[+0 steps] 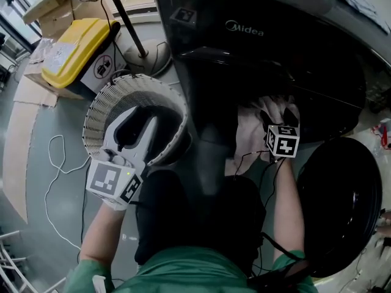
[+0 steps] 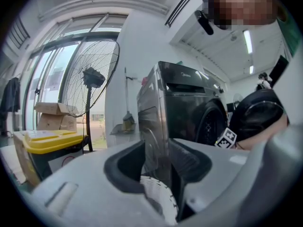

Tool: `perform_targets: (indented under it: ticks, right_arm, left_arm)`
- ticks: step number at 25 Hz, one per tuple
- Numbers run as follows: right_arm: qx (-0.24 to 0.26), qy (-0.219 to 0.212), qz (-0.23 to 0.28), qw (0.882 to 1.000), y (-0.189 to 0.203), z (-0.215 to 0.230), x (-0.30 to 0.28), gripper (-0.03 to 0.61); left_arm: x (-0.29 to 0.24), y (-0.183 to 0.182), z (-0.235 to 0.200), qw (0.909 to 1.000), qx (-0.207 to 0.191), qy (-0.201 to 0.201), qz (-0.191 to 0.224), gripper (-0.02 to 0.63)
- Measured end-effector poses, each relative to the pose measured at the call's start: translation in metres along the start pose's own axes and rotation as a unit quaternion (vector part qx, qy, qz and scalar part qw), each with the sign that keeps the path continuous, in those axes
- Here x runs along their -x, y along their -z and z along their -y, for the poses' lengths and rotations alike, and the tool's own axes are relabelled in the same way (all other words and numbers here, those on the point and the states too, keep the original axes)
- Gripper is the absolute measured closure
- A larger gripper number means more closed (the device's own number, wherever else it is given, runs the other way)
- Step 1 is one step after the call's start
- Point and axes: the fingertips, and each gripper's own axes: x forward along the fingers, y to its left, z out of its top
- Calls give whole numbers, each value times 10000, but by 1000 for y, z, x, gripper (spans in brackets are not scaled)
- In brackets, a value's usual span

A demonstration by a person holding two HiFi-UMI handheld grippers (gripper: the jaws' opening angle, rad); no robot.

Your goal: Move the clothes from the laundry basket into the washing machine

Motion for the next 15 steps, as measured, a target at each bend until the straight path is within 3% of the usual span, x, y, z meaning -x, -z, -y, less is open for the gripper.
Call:
perform_targets:
  ticks: [3,6,8,10,15]
  right_arm:
    - [-323,211,462,9982,-1,6,22,239]
    - [-564,138,751,9955,-1,2,38,219]
    - [-667,49,822,9944,7,-4,44,159]
    - [-747,71,826,9938,23,-8,50,106]
    - [-1020,172,352,9940,88,-12,51,64]
  left_arm:
    - [-3,2,0,10000,8,47,1,456]
    - [-9,4,1,9999,35,109,10,456]
    - [-13,6,3,9999,66,158,13,456]
    - [-16,7,4,9997,95,215,14,456]
    - [-23,9,6,9995,114,276,36,456]
